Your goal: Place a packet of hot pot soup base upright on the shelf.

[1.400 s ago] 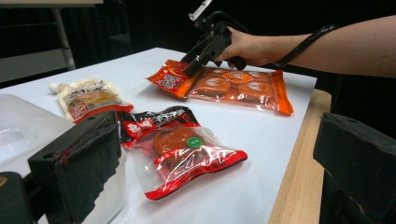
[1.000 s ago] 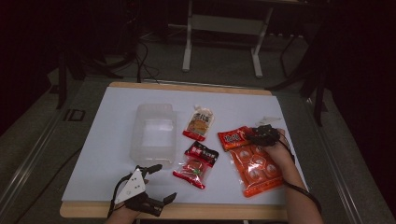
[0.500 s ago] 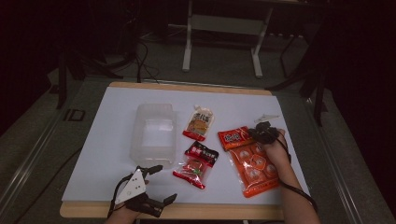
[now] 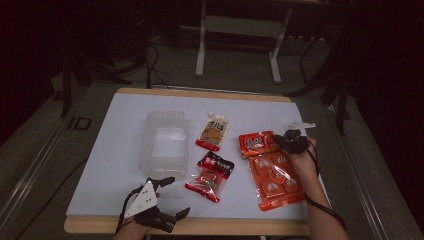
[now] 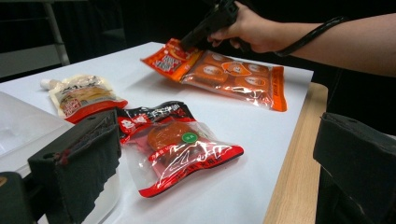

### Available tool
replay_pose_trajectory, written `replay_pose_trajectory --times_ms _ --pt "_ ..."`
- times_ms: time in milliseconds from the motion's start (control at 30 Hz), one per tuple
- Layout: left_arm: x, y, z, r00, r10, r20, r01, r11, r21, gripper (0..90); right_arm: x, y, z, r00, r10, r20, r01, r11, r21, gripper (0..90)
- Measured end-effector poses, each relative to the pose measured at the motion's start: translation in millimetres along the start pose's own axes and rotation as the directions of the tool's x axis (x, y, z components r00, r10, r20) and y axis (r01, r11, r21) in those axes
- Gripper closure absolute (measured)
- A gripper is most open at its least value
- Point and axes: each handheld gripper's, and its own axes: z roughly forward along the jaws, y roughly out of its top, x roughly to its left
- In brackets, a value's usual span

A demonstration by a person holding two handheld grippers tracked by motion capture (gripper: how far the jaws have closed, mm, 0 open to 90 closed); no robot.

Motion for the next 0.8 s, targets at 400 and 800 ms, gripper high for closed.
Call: replay_pose_trajectory --times_ms 400,800 --pt "-2.0 1.6 3.0 0.9999 -0.009 0.005 0.009 1.0000 0.004 1.3 6.5 10.4 -47.7 0.9991 -0.036 0.024 0.039 0.993 -0.110 88.5" --pt "-10.2 9.8 16.8 0.9986 -0.026 0.046 0.025 0.9996 0.007 1.4 18.4 11.3 -106.3 0.9958 -0.079 0.046 0.088 0.970 -0.226 88.4"
